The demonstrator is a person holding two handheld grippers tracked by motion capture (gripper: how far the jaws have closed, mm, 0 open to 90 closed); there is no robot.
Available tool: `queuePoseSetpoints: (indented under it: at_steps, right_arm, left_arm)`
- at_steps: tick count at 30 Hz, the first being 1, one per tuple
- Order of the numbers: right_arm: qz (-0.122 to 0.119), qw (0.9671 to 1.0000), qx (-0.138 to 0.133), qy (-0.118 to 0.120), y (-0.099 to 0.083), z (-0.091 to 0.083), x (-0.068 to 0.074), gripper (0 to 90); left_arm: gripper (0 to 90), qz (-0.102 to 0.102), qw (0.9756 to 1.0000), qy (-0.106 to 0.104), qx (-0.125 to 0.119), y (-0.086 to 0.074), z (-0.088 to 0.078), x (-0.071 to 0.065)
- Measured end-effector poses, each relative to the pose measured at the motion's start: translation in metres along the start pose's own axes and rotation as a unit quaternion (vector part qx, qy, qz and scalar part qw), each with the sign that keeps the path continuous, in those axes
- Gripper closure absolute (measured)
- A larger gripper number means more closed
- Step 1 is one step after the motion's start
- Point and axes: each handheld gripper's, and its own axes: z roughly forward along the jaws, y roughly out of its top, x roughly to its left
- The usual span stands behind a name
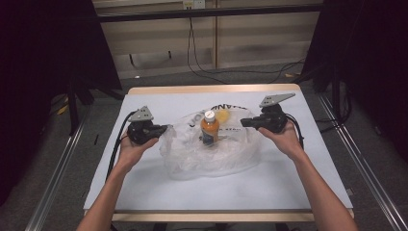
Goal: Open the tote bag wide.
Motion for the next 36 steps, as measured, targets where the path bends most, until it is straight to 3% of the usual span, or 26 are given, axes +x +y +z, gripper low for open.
queuePoseSetpoints:
  at_steps: [6,10,12,14,19,20,21,23,24,28,29,31,33,34,35,36]
  right_arm:
    - [-0.010,0.9998,0.012,0.013,0.018,0.015,0.004,90.0]
    - [-0.020,0.9993,0.025,0.018,0.027,0.023,0.009,90.0]
    - [-0.021,0.9993,0.021,0.021,0.030,0.025,0.010,90.0]
    - [-0.021,0.9993,0.018,0.026,0.030,0.028,0.011,90.0]
    - [-0.016,0.9987,0.038,0.031,0.018,0.044,0.012,90.0]
    - [-0.014,0.9987,0.037,0.033,0.017,0.046,0.011,90.0]
    - [-0.012,0.9986,0.036,0.036,0.017,0.048,0.011,90.0]
    - [-0.015,0.9984,0.043,0.033,0.019,0.051,0.010,90.0]
    - [-0.016,0.9983,0.044,0.036,0.021,0.052,0.009,90.0]
    - [-0.015,0.9979,0.052,0.036,0.032,0.053,0.005,90.0]
    - [-0.014,0.9979,0.054,0.034,0.037,0.053,0.005,90.0]
    - [-0.018,0.9975,0.059,0.036,0.043,0.054,0.004,90.0]
    - [-0.021,0.9970,0.066,0.035,0.048,0.057,0.006,90.0]
    - [-0.022,0.9965,0.071,0.037,0.049,0.058,0.006,90.0]
    - [-0.025,0.9958,0.079,0.039,0.050,0.061,0.007,90.0]
    - [-0.028,0.9952,0.084,0.043,0.051,0.064,0.008,90.0]
  left_arm:
    - [90.0,0.013,0.9997,0.005,-0.022,0.030,-0.012,-0.003]
    - [90.0,0.010,0.9990,-0.009,-0.044,0.038,-0.016,-0.008]
    - [90.0,-0.003,0.9978,-0.023,-0.062,0.039,-0.017,-0.007]
    - [90.0,-0.024,0.9952,-0.041,-0.086,0.036,-0.016,-0.004]
    - [88.8,-0.066,0.9892,-0.054,-0.119,0.031,-0.009,0.006]
    - [89.4,-0.063,0.9894,-0.054,-0.119,0.032,-0.008,0.006]
    - [90.0,-0.056,0.9913,-0.040,-0.112,0.034,-0.008,0.005]
    - [90.0,-0.049,0.9935,-0.033,-0.098,0.039,-0.007,0.003]
    - [90.0,-0.034,0.9954,-0.026,-0.086,0.044,-0.007,-0.001]
    - [90.0,0.023,0.9988,-0.017,-0.040,0.069,-0.010,-0.025]
    - [90.0,0.039,0.9986,-0.018,-0.030,0.075,-0.011,-0.032]
    - [90.0,0.069,0.9975,0.004,-0.016,0.086,-0.015,-0.046]
    - [90.0,0.075,0.9970,-0.011,-0.018,0.093,-0.016,-0.053]
    - [90.0,0.086,0.9962,-0.012,-0.007,0.097,-0.015,-0.060]
    - [90.0,0.090,0.9956,-0.027,0.001,0.099,-0.013,-0.065]
    - [90.0,0.100,0.9942,-0.030,0.025,0.100,-0.007,-0.071]
